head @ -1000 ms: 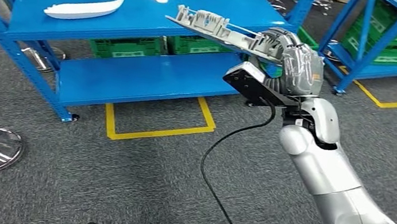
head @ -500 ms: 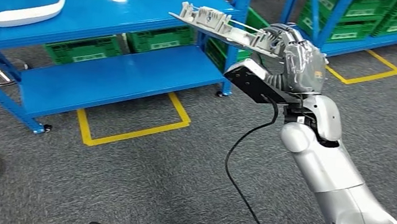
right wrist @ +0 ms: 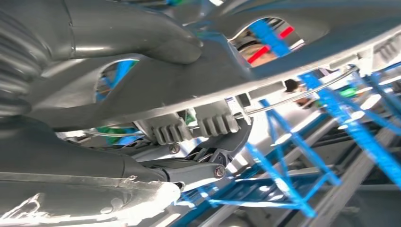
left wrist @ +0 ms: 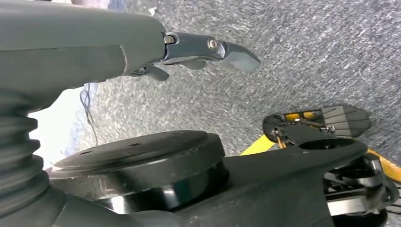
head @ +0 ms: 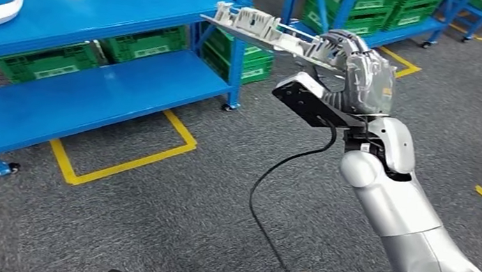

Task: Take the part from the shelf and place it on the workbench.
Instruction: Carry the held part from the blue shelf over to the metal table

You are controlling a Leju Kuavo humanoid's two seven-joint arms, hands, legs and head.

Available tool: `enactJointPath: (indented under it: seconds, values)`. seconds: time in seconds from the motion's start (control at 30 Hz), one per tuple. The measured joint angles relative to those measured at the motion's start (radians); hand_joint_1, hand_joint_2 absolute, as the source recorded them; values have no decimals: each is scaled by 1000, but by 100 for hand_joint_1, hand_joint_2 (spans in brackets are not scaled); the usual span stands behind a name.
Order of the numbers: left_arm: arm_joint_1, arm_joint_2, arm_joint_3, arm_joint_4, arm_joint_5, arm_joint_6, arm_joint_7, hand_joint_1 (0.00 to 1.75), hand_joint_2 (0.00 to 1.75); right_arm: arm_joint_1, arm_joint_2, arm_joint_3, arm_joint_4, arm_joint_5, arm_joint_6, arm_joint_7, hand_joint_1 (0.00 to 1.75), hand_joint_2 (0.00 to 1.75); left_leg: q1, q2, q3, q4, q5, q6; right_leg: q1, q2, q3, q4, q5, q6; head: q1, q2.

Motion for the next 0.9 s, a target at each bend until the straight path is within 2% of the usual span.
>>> enactJointPath:
  seconds: [0.03,0.07,0.1,0.13,0.17,0.2,0.23,0.3,0.37,0.43,0.47,0.5,0.53,0.57,0.6,0.63,0.67,0.73,0.8,0.83,0.87,0.9]
  values:
    - [0,0,0,0,0,-1,0,0,175,-1,0,0,0,0,1,0,175,175,-1,12,0,0,0,1,1,-2,8,-1,6,-2,0,0]
    - [0,0,0,0,-1,-2,0,0,175,-2,0,-1,0,0,2,1,175,175,-2,23,1,0,-1,1,3,-6,36,-41,27,-6,0,0]
    - [-1,0,0,0,-1,-3,0,0,175,-5,0,-1,0,0,4,1,175,175,-4,35,3,0,-3,0,7,-19,76,-106,52,-11,1,0]
    - [-1,0,0,0,-1,-4,0,0,175,-10,0,-1,0,1,5,0,175,175,-7,46,4,1,-5,-2,16,-43,116,-171,69,-18,1,0]
    - [-2,-1,0,0,-1,-6,0,0,175,-15,0,-1,0,1,7,0,175,175,-10,56,5,1,-6,-5,23,-61,144,-221,80,-26,0,0]
    - [-2,-1,0,0,-1,-7,0,0,175,-19,1,-1,0,1,8,0,175,175,-13,66,6,2,-8,-8,28,-72,158,-247,82,-32,-1,0]
    - [-2,-1,0,0,-1,-8,-1,0,175,-22,1,-1,0,1,9,0,175,175,-16,77,6,1,-8,-12,33,-72,159,-254,80,-37,-1,0]
    - [-3,-1,0,0,-1,-9,-1,0,175,-25,0,-2,0,1,10,0,175,175,-16,90,10,0,-12,-21,28,-45,156,-260,86,-47,-2,0]
    - [-5,-1,0,0,-1,-9,-1,0,175,-29,-1,-3,0,1,11,1,175,175,-12,57,-1,31,-41,-34,20,-22,158,-269,94,-58,-4,0]
    - [-6,-1,0,0,-1,-10,-2,0,175,-33,1,-1,1,2,12,0,175,175,-8,9,-49,132,-97,-44,13,0,156,-273,99,-64,-6,0]
    - [-6,-1,0,0,-1,-10,-2,0,175,-33,1,0,2,2,13,0,175,175,-7,0,-78,192,-121,-47,11,12,155,-274,100,-65,-7,0]
    - [-5,0,0,0,-1,-10,-2,0,175,-33,2,1,4,3,14,0,175,175,-6,-4,-100,233,-130,-50,9,25,154,-274,101,-64,-7,0]
    - [-6,0,0,0,0,-11,-2,0,175,-32,2,1,6,3,15,0,175,175,-5,-6,-108,245,-120,-51,7,38,153,-273,103,-62,-7,0]
    - [-6,1,0,0,0,-11,-3,0,175,-33,2,1,8,3,15,0,175,175,-3,-9,-99,222,-93,-53,5,51,153,-273,104,-60,-7,0]
    - [-6,1,0,0,0,-12,-3,0,175,-34,2,1,9,4,16,1,175,175,1,-16,-77,172,-55,-54,2,65,153,-273,106,-56,-7,0]
    - [-6,1,0,0,0,-12,-3,0,175,-36,2,1,9,4,17,1,175,175,7,-38,-51,114,-22,-57,0,78,150,-272,107,-50,-7,0]
    - [-6,0,0,0,0,-12,-3,0,175,-40,2,2,9,4,18,1,175,175,13,-61,-27,58,-3,-57,-1,91,145,-269,109,-44,-7,0]
    - [-6,0,0,0,0,-13,-3,0,175,-47,2,2,10,5,19,2,175,175,19,-92,-6,4,3,-50,-3,112,131,-269,117,-28,-8,0]
    - [-7,-1,0,0,0,-13,-3,0,175,-50,1,2,13,6,20,2,175,175,17,-75,-6,-2,4,-35,-8,128,122,-277,127,-13,-10,0]
    - [-7,-1,0,0,0,-13,-3,0,175,-51,0,2,14,6,20,3,175,175,17,-65,-6,-4,6,-29,-6,118,117,-273,125,-7,-8,0]
    - [-7,-2,0,0,0,-14,-3,0,175,-53,-1,1,15,6,21,3,175,175,18,-54,-6,-6,9,-22,-4,93,105,-251,111,-3,-2,0]
    - [-7,-2,0,0,0,-14,-3,0,175,-55,-1,2,16,6,21,4,175,175,18,-42,-5,-7,10,-18,-1,61,84,-206,85,-1,3,0]
